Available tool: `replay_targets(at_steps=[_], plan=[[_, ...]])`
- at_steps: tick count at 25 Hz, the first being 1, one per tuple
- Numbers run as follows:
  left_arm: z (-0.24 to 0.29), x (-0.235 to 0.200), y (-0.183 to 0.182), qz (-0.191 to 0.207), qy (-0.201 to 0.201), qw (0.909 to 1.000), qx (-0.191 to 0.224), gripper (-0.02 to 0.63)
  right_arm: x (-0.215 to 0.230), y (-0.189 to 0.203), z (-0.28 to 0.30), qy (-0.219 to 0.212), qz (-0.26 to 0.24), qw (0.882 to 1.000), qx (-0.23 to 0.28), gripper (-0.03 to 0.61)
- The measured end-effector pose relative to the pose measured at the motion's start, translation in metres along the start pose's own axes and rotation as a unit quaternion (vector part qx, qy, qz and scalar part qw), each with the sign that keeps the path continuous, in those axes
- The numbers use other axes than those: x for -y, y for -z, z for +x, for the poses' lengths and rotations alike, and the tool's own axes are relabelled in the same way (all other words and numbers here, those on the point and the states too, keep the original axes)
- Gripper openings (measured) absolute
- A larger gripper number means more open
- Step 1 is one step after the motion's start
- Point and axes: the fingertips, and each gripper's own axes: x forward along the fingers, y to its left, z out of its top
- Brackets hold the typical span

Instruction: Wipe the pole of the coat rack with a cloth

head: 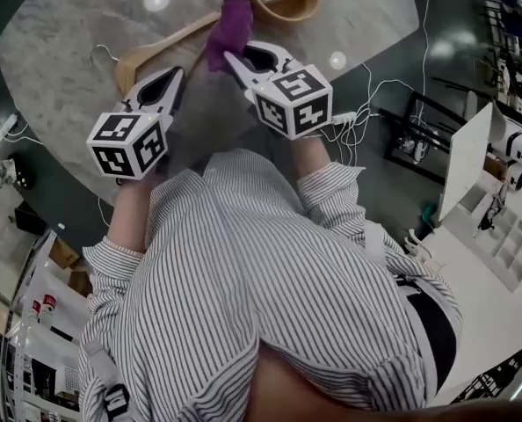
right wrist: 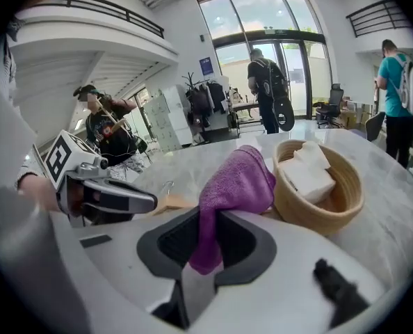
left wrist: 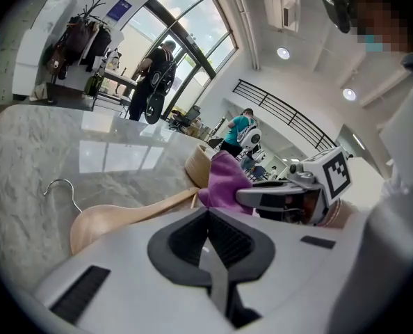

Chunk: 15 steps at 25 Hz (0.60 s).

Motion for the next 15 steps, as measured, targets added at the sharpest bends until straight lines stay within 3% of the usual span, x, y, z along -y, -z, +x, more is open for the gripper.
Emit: replay_targets(at_steps=[9, 15], plan=[[0.016, -0.021, 0.001, -0.004, -0.020, 0.9997, -0.015, 0.011, 0.024, 0.000, 0.030, 0.003, -0.036, 0.998, -0.046, 0.064], [0.030, -0.019, 0.001, -0.008, -0.006, 0.9997, -0.023, 0.011, 0.044, -0.003, 0.040, 0.011, -0.040, 0.998, -0.054, 0.065]])
